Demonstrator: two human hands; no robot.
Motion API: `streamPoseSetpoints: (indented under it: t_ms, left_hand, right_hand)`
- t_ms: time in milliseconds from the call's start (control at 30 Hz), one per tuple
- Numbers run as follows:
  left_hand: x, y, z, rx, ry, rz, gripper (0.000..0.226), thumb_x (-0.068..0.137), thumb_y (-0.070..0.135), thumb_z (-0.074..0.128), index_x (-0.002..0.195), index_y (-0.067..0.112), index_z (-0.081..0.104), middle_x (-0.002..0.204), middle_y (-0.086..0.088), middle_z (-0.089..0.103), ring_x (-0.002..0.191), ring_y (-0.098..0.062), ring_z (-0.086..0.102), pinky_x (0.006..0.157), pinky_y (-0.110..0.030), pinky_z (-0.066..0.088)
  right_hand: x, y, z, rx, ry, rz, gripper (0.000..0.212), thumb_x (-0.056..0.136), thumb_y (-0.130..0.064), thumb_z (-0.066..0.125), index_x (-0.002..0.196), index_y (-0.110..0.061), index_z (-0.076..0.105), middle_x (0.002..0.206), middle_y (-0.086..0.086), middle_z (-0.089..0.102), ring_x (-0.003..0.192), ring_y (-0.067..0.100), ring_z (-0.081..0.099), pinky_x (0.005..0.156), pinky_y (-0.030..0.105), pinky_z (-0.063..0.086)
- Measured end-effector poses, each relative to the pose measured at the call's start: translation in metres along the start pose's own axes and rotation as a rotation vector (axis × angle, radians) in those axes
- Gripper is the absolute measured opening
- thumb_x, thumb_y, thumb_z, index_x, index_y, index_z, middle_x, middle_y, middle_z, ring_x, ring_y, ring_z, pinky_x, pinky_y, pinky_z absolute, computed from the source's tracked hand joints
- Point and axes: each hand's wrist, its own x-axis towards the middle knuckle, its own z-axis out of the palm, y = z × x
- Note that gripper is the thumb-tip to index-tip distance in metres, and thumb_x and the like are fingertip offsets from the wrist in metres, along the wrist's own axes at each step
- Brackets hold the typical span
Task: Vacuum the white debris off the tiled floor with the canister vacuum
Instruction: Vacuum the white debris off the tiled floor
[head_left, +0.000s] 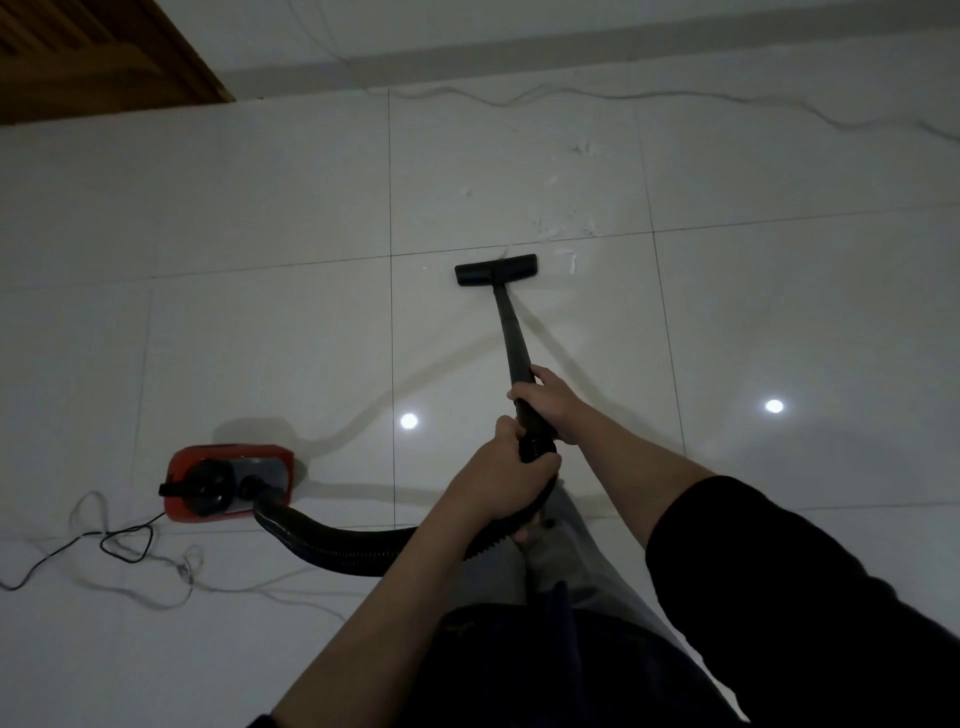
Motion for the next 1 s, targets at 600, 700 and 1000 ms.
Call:
streamPoseSetpoints:
  t_ms: [600, 700, 1000]
  left_hand:
    - [0.105, 0.1, -0.135, 0.039, -0.026, -0.001, 0.032, 0.092, 0.037, 0.053, 0.115, 0.022, 0.035, 0.092, -0.007, 0.067, 0.068, -0.024, 0.066, 0.078, -0.046, 0.059]
    - [0.121, 0.115, -0.164, 0.014, -0.063, -0.022, 0.033, 0.093, 0.034, 0.052, 0.118, 0.022, 0.034, 0.084, -0.01, 0.07, 0.056, -0.024, 0.064, 0.066, -0.039, 0.057]
    - [0.165, 0.152, -0.225, 0.011, -0.091, -0.046, 0.039, 0.096, 0.032, 0.053, 0.126, 0.025, 0.03, 0.081, -0.011, 0.068, 0.051, -0.021, 0.064, 0.05, -0.03, 0.057]
  right_hand:
    - [0.1, -0.165, -0.012, 0.012, 0.012, 0.023, 0.062, 0.089, -0.017, 0.061, 0.145, -0.024, 0.037, 0.114, 0.012, 0.061, 0.091, 0.029, 0.061, 0.082, 0.044, 0.053]
    - [0.118, -0.194, -0.008, 0.032, 0.016, 0.021, 0.062, 0.088, -0.018, 0.062, 0.145, -0.023, 0.038, 0.112, 0.01, 0.061, 0.089, 0.027, 0.062, 0.084, 0.045, 0.054]
    - [0.165, -0.26, -0.005, 0.058, 0.037, 0.01, 0.071, 0.087, -0.019, 0.063, 0.15, -0.024, 0.031, 0.113, 0.01, 0.062, 0.091, 0.028, 0.064, 0.087, 0.046, 0.056]
